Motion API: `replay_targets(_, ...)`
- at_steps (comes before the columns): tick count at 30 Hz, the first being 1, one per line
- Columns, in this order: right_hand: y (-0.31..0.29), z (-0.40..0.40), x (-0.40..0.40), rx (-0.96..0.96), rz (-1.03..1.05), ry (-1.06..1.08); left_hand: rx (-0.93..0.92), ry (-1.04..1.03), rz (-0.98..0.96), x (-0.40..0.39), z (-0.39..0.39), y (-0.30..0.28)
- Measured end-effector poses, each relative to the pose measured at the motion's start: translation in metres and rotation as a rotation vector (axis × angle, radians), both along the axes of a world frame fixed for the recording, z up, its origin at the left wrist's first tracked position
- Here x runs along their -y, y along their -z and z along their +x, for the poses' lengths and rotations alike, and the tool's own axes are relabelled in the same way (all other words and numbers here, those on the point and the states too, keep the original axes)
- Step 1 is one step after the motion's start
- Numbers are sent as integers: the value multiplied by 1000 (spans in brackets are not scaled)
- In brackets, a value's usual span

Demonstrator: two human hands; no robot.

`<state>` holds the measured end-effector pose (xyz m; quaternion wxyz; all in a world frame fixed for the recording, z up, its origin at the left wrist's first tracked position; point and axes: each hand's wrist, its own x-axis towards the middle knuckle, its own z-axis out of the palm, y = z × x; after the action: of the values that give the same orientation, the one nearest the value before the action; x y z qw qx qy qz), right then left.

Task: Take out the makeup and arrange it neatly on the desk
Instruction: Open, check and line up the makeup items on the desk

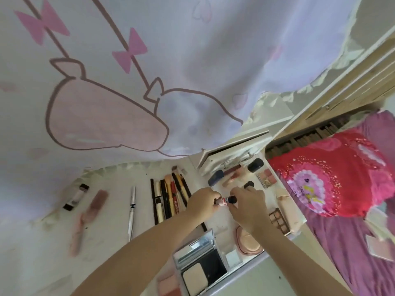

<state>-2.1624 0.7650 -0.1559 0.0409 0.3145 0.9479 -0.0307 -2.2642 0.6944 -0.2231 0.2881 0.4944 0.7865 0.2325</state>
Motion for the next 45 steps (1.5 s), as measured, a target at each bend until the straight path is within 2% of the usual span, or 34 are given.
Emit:
replay_targets(4, 13, 4, -9, 28, 27, 49, 20, -2, 38, -10, 1, 12)
replay_targets(7, 20, 4, -12, 33, -30, 77, 39, -14, 52, -15, 3, 18)
replay_targets(10, 17, 0, -13, 63, 26, 77, 30, -27, 61, -19, 3, 20)
replay_targets(13, 14, -4, -11, 6, 95, 28, -62, -10, 37, -14, 0, 19)
replay_targets(16, 13, -6, -10, 119, 42, 47, -178, 20, 29, 0, -9, 17)
replay_targets(21, 6, -5, 0, 125, 67, 54, -296, 6, 56, 40, -34, 10)
replay_targets(25, -1, -15, 31, -35, 125, -52, -428, -19, 124, 90, -54, -12)
replay_targets(27, -3, -31, 57, -43, 99, -129, -488, -74, 126, 118, -63, -19)
replay_targets(31, 2, -75, 115, -145, -14, -323, -594, -280, -196, 185, -81, -22)
replay_targets(34, 15, -107, 156, -93, -104, -429, -514, -408, -351, 239, -91, -16)
replay_targets(37, 41, -139, 184, -37, -219, -501, -486, -413, -502, 275, -97, -17)
replay_targets(41, 57, -174, 195, 14, -226, -527, -404, -409, -548, 295, -100, -11)
replay_targets(45, 59, -196, 193, 82, -130, -611, -351, -420, -529, 296, -99, -2)
